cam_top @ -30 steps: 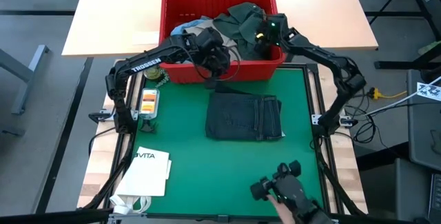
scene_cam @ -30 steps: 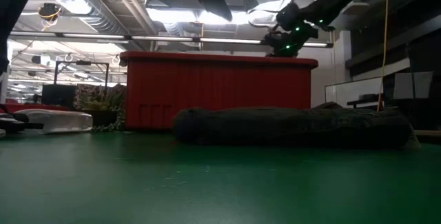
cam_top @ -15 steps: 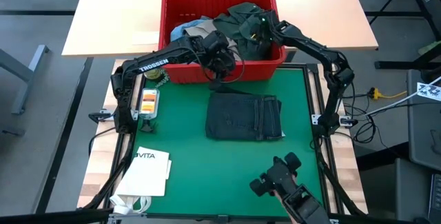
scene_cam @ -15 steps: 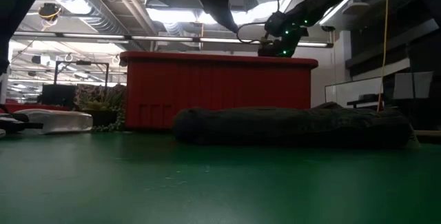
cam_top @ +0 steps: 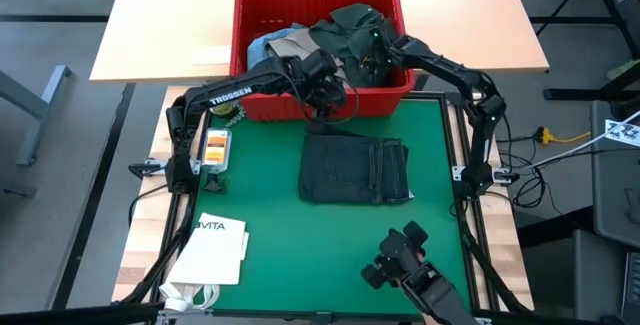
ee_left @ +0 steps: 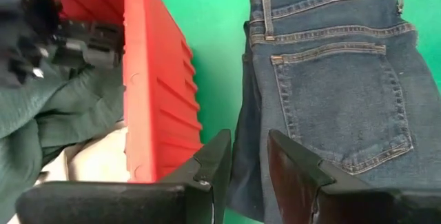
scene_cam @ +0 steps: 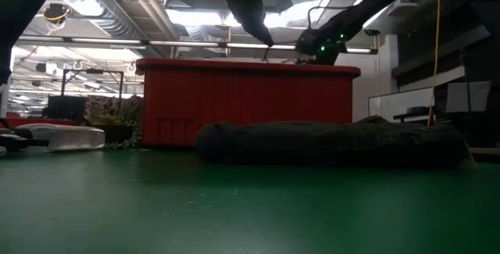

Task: Fold Laundry from Bin
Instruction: Fold the green shirt

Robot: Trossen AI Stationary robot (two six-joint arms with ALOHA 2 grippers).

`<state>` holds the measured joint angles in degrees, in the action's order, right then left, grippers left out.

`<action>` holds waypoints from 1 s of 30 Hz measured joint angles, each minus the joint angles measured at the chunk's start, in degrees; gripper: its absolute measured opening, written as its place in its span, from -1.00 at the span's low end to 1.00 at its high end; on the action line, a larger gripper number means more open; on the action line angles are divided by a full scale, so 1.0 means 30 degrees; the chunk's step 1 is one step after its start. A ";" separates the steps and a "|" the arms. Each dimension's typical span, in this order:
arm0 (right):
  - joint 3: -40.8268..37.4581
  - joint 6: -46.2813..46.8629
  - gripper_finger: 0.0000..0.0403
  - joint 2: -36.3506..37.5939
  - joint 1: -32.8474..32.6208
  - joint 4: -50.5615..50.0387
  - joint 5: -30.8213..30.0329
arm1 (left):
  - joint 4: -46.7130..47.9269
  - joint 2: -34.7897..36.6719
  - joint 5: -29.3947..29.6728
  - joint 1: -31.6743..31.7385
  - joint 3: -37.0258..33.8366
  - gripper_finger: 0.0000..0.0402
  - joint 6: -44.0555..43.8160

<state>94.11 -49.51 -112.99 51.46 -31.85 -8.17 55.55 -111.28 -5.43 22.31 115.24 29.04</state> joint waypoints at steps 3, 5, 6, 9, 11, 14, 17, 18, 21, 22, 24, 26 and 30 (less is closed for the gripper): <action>-0.0007 -0.0298 -0.11 -0.0518 0.0000 0.0063 -0.1185 | 0.0000 0.0000 -0.0015 -0.0126 0.0000 -0.54 0.0000; -0.0007 -0.0700 -0.13 -0.0721 0.0015 0.0087 -0.1674 | 0.0004 0.0000 -0.0011 -0.0214 0.0000 -0.54 0.0000; -0.0007 -0.0908 -0.16 -0.0811 0.0024 0.0099 -0.1799 | 0.0007 0.0000 -0.0007 -0.0275 0.0000 -0.54 0.0000; -0.0007 -0.1145 -0.37 -0.0985 0.0109 0.0160 -0.1792 | 0.0000 0.0000 -0.0007 -0.0374 0.0000 -0.54 -0.0007; -0.0007 -0.1138 -0.58 -0.0991 0.0109 0.0164 -0.1792 | 0.0007 0.0000 -0.0007 -0.0374 0.0000 -0.54 -0.0029; -0.0007 -0.1143 -0.91 -0.0991 0.0109 0.0443 -0.1787 | 0.0007 0.0000 -0.0051 -0.0381 0.0000 -0.54 -0.0007; 0.0003 -0.1131 -0.91 -0.0949 0.0109 0.0736 -0.1784 | 0.0019 0.0045 -0.0051 -0.0375 0.0000 -0.54 -0.0139; 0.0141 -0.1130 -0.89 -0.0933 0.0109 0.0519 -0.1784 | 0.0101 0.0130 -0.0028 -0.0374 0.0000 -0.54 -0.0322; 0.1166 -0.1123 -0.89 -0.0933 0.0109 -0.0614 -0.1784 | 0.0383 0.0670 0.0104 -0.0243 0.0000 -0.54 -0.0812; 0.1642 -0.1118 -0.91 -0.0921 0.0102 -0.1057 -0.1777 | 0.0546 0.0875 0.0093 -0.0193 0.0000 -0.54 -0.0963; 0.2620 -0.1109 -0.97 -0.0897 0.0102 -0.2056 -0.1565 | 0.0973 0.1422 0.0036 -0.0014 0.0000 -0.54 -0.1153; 0.3826 -0.1099 -0.98 -0.0897 0.0102 -0.3087 -0.1139 | 0.1582 0.2079 0.0031 0.0141 0.0000 -0.54 -0.1458; 0.6262 -0.1098 -0.97 -0.0889 0.0102 -0.4788 -0.0043 | 0.2944 0.3771 -0.0053 0.0599 0.0000 -0.54 -0.2645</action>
<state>112.89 -52.81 -115.66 51.77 -46.22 -8.29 64.38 -99.97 -5.59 24.11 115.24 21.10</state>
